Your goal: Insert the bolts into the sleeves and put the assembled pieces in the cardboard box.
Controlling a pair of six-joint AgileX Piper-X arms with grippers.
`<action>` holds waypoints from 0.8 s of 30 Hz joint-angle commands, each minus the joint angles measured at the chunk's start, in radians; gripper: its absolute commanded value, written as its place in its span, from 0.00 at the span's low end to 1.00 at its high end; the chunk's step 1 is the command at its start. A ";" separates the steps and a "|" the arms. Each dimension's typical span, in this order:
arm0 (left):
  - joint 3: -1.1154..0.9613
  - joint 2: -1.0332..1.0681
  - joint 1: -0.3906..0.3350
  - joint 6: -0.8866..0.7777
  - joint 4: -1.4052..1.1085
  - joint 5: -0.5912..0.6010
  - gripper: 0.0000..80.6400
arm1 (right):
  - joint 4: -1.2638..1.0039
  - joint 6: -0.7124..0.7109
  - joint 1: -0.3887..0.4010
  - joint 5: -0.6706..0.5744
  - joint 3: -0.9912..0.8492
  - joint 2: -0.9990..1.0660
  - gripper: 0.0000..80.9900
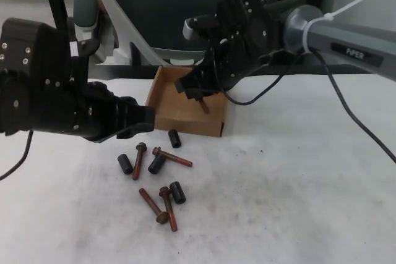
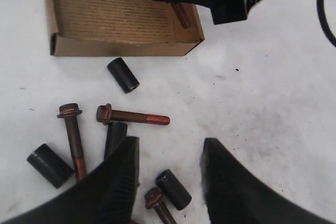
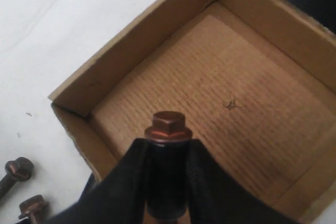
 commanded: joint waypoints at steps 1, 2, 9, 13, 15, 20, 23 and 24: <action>-0.018 -0.002 0.002 -0.035 0.024 -0.011 0.47 | 0.018 -0.008 -0.004 -0.014 -0.034 0.024 0.00; -0.018 -0.002 0.002 -0.047 0.024 -0.011 0.47 | 0.017 -0.008 -0.004 -0.014 -0.034 0.028 0.00; -0.018 0.006 0.002 -0.117 0.031 -0.050 0.47 | 0.022 -0.013 -0.011 -0.002 -0.034 0.031 0.00; -0.018 0.039 0.002 -0.140 0.031 -0.050 0.47 | 0.008 -0.024 -0.021 0.002 -0.034 0.031 0.00; -0.026 0.069 0.002 -0.157 0.037 -0.050 0.47 | -0.011 -0.024 -0.027 0.002 -0.034 0.031 0.00; -0.098 0.188 0.002 -0.167 0.146 -0.048 0.47 | -0.022 -0.024 -0.042 0.002 -0.034 0.031 0.00; -0.153 0.250 0.002 -0.167 0.190 -0.048 0.47 | -0.016 -0.024 -0.050 0.002 -0.034 0.031 0.00; -0.172 0.268 0.002 -0.172 0.208 -0.048 0.47 | -0.014 -0.027 -0.051 0.002 -0.034 0.031 0.00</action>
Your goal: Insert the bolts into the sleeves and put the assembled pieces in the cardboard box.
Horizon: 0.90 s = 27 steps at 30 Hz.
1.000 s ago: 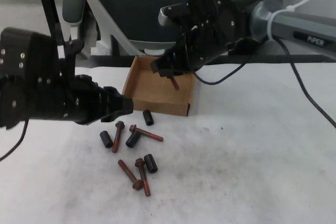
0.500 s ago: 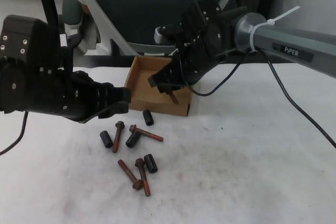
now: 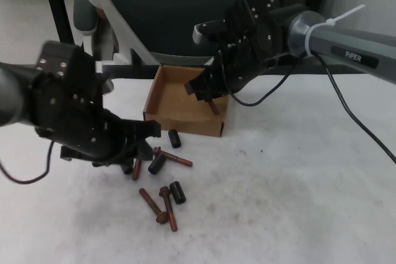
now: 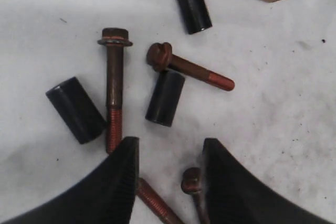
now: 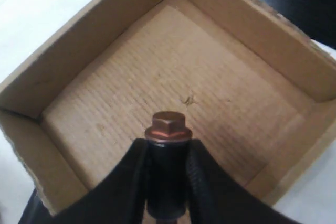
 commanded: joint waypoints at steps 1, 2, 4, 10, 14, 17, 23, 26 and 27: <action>-0.098 0.084 0.002 -0.018 0.079 -0.007 0.47 | -0.007 -0.013 -0.004 -0.007 -0.013 -0.011 0.00; -0.114 0.098 0.002 -0.024 0.091 -0.007 0.47 | -0.005 -0.023 -0.004 -0.007 -0.013 -0.011 0.00; -0.145 0.123 0.002 -0.026 0.120 -0.007 0.47 | -0.001 -0.035 -0.004 -0.007 -0.013 -0.011 0.04; -0.189 0.153 0.004 -0.067 0.146 -0.017 0.47 | 0.000 -0.041 -0.004 -0.015 -0.011 -0.011 0.37; -0.204 0.153 0.014 -0.067 0.158 -0.046 0.47 | 0.007 -0.041 -0.004 -0.015 -0.011 -0.011 0.51; -0.220 0.153 0.034 -0.065 0.192 -0.097 0.47 | 0.022 -0.047 -0.004 -0.015 -0.011 -0.011 0.51; -0.228 0.157 0.059 -0.063 0.206 -0.092 0.56 | 0.034 -0.065 -0.004 -0.032 -0.011 -0.011 0.51; -0.228 0.161 0.060 -0.066 0.204 -0.091 0.60 | 0.037 -0.071 -0.004 -0.058 -0.011 -0.011 0.51; -0.228 0.166 0.060 -0.065 0.205 -0.094 0.60 | 0.036 -0.071 -0.004 -0.071 -0.011 -0.011 0.51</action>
